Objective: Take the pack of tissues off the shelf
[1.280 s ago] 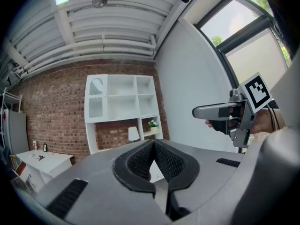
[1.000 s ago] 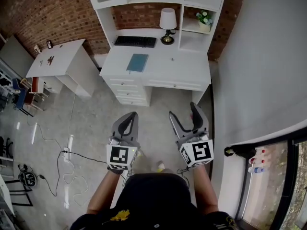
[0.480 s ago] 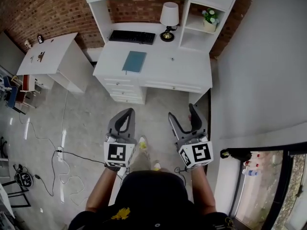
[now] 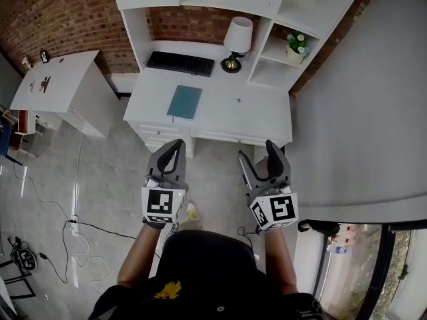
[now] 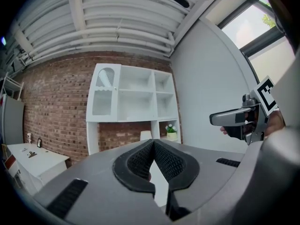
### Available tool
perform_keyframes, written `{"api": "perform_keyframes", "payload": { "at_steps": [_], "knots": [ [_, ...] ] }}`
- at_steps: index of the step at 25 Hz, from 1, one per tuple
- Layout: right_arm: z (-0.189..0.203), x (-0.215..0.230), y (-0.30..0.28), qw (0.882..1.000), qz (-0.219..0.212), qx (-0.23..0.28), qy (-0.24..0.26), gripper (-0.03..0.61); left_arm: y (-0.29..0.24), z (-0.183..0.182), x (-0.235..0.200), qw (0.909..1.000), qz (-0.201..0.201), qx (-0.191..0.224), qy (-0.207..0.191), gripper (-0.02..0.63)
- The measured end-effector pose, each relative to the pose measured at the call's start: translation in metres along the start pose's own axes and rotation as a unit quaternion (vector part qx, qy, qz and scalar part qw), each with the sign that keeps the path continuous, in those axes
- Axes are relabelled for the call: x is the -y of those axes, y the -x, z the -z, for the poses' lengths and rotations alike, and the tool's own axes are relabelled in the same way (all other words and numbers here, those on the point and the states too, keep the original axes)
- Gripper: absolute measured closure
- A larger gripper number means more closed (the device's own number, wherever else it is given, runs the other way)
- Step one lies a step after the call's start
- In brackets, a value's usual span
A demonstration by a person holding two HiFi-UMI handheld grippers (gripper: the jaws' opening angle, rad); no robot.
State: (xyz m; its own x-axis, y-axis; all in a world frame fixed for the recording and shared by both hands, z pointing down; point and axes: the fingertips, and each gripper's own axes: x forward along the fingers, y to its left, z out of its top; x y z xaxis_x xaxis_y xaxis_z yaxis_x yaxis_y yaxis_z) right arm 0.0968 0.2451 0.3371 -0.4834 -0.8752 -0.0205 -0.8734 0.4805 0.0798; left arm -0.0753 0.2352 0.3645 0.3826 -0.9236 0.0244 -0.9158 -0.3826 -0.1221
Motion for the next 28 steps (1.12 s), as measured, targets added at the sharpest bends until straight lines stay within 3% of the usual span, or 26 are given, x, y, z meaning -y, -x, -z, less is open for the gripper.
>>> {"api": "perform_keyframes", "payload": {
  "at_steps": [8, 15, 21, 28],
  "knots": [
    [-0.007, -0.016, -0.076, 1.0, 0.0, 0.001, 0.017, 0.287, -0.034, 0.005, -0.062, 0.9999, 0.007, 0.012, 0.005, 0.6],
    [0.012, -0.024, -0.111, 1.0, 0.001, -0.027, 0.004, 0.287, -0.049, 0.023, -0.103, 0.9999, 0.0, -0.014, 0.005, 0.6],
    [0.02, 0.004, -0.146, 1.0, 0.007, -0.029, 0.002, 0.287, -0.09, 0.037, -0.112, 0.9996, 0.004, -0.026, 0.005, 0.6],
    [0.032, 0.065, -0.217, 1.0, 0.004, -0.018, -0.007, 0.287, -0.174, 0.034, -0.129, 0.9994, 0.004, -0.027, -0.019, 0.6]
  ]
}}
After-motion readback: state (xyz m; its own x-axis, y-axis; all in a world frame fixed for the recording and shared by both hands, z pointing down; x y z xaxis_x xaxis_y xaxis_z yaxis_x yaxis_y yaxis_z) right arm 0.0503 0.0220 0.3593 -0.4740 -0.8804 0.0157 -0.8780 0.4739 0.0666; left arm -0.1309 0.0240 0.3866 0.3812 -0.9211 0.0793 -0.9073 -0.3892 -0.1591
